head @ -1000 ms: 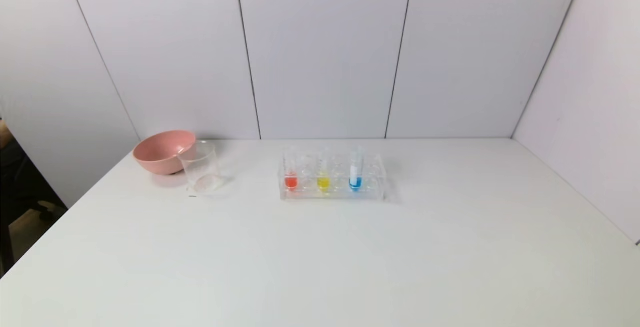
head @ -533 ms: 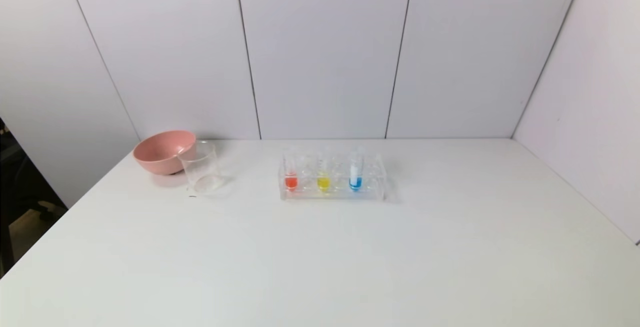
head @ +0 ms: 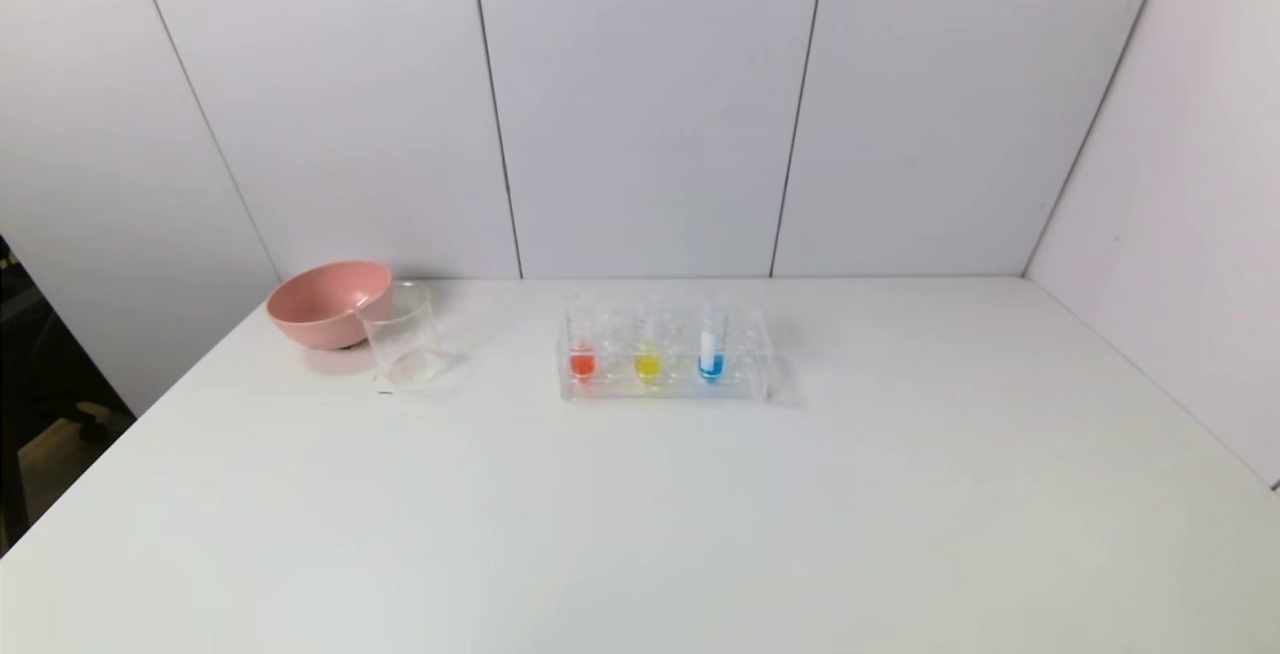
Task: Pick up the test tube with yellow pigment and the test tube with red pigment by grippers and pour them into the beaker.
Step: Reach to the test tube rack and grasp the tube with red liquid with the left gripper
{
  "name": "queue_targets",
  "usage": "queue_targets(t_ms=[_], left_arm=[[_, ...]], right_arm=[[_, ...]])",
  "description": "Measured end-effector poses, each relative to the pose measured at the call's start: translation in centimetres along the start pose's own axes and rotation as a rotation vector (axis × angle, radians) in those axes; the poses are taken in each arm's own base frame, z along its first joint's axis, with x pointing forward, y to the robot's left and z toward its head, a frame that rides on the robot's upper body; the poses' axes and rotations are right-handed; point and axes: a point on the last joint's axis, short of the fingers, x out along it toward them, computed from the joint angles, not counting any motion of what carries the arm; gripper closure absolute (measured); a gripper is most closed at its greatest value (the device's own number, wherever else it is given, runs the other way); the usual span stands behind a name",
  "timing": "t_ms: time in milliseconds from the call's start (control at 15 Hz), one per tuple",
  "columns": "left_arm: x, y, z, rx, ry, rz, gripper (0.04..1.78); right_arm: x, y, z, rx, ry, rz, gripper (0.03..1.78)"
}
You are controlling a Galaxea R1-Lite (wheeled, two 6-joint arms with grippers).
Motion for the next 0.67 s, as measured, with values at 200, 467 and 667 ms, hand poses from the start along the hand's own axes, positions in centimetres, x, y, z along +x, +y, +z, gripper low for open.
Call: queue_targets(t_ms=[200, 467, 667], left_arm=[[1.9, 0.0, 2.9, -0.051, 0.013, -0.033, 0.04], [6.8, 0.3, 5.3, -0.084, 0.029, -0.048, 0.04], [11.5, 0.3, 5.8, -0.096, 0.070, -0.086, 0.04]], right_arm=[[0.0, 0.0, 0.0, 0.000, 0.000, 0.000, 0.11], [0.0, 0.0, 0.0, 0.000, 0.000, 0.000, 0.11], [0.0, 0.0, 0.0, 0.000, 0.000, 0.000, 0.11]])
